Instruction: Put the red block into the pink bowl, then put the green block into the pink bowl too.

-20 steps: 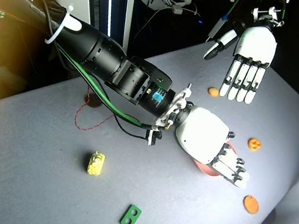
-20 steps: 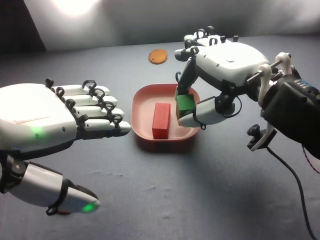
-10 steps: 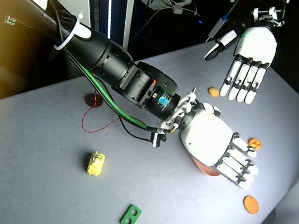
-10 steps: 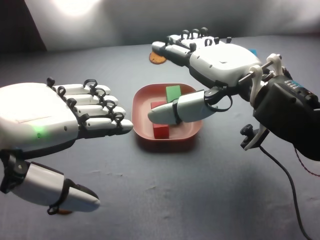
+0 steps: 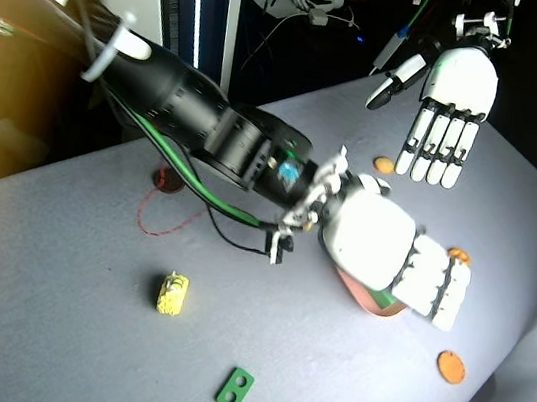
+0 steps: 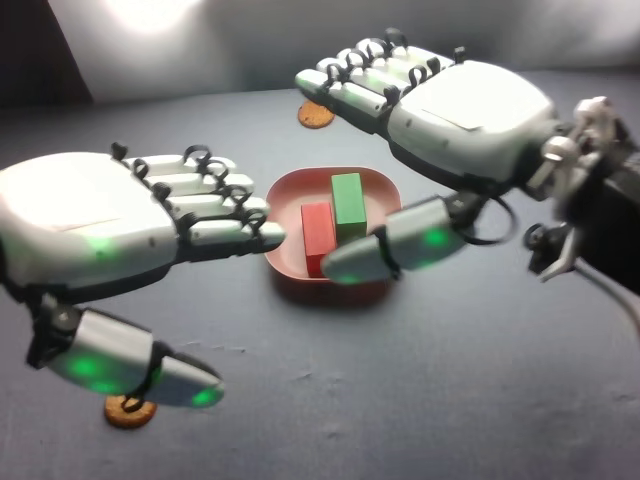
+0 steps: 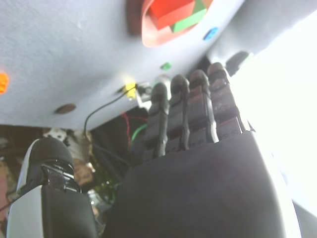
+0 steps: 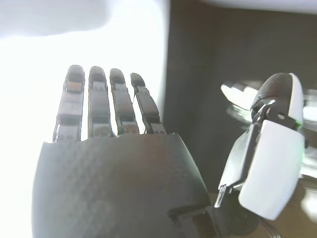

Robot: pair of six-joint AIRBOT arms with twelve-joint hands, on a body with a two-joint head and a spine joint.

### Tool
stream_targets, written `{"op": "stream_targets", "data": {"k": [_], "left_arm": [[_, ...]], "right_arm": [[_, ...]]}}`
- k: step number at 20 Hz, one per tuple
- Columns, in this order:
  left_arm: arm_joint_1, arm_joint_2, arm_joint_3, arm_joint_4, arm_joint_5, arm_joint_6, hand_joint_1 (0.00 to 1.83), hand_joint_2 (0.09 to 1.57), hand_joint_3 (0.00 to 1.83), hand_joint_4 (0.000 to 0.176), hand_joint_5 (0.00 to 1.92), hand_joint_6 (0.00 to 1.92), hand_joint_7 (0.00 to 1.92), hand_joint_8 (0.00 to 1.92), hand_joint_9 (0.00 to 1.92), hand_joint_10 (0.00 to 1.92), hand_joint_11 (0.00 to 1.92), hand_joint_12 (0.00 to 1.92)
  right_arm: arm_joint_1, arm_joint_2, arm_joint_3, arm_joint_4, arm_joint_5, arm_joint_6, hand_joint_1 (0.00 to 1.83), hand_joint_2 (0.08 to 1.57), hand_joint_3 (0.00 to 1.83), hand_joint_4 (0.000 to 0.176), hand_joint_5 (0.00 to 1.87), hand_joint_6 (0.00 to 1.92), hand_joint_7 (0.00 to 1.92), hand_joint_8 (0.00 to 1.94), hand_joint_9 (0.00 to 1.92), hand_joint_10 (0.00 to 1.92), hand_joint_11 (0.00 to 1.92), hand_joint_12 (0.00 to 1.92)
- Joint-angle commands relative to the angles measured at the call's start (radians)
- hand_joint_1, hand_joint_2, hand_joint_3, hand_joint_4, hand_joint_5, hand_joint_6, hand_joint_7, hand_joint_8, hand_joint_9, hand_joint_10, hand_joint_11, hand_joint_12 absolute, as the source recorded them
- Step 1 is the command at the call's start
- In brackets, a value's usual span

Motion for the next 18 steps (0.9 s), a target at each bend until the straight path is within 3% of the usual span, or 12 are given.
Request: {"op": "stream_targets", "data": {"k": [1, 7, 11, 16, 18], "left_arm": [[-0.015, 0.006, 0.002, -0.020, -0.062, -0.003, 0.16, 1.03, 0.00, 0.000, 0.15, 0.00, 0.11, 0.00, 0.03, 0.01, 0.00, 0.00], [-0.022, 0.001, -0.003, -0.022, -0.086, -0.018, 0.16, 1.03, 0.00, 0.000, 0.19, 0.01, 0.15, 0.01, 0.06, 0.01, 0.00, 0.00], [-0.041, -0.001, -0.008, -0.028, -0.072, -0.019, 0.17, 1.03, 0.00, 0.000, 0.13, 0.00, 0.10, 0.00, 0.04, 0.00, 0.00, 0.00], [-0.041, -0.001, -0.010, -0.036, -0.070, -0.019, 0.19, 1.03, 0.00, 0.000, 0.17, 0.01, 0.14, 0.01, 0.06, 0.01, 0.00, 0.00], [-0.041, -0.001, -0.009, -0.037, -0.069, -0.019, 0.14, 1.04, 0.00, 0.000, 0.16, 0.00, 0.13, 0.00, 0.04, 0.00, 0.00, 0.00]], "right_arm": [[0.001, 0.032, -0.010, -0.037, 0.105, 0.043, 0.36, 0.70, 0.00, 0.000, 0.00, 0.00, 0.00, 0.00, 0.00, 0.00, 0.00, 0.00], [0.015, 0.198, -0.079, -0.380, 0.044, 0.173, 0.32, 0.73, 0.00, 0.000, 0.00, 0.00, 0.00, 0.00, 0.00, 0.00, 0.00, 0.00], [0.079, 0.288, -0.080, -0.618, 0.003, 0.460, 0.33, 0.70, 0.00, 0.000, 0.00, 0.00, 0.00, 0.00, 0.00, 0.00, 0.00, 0.00], [0.184, 0.380, -0.085, -1.051, 0.023, 0.899, 0.31, 0.70, 0.00, 0.000, 0.00, 0.00, 0.00, 0.00, 0.00, 0.00, 0.00, 0.00], [0.195, 0.396, -0.086, -1.155, 0.005, 0.978, 0.32, 0.70, 0.00, 0.000, 0.00, 0.00, 0.00, 0.00, 0.00, 0.00, 0.00, 0.00]]}}
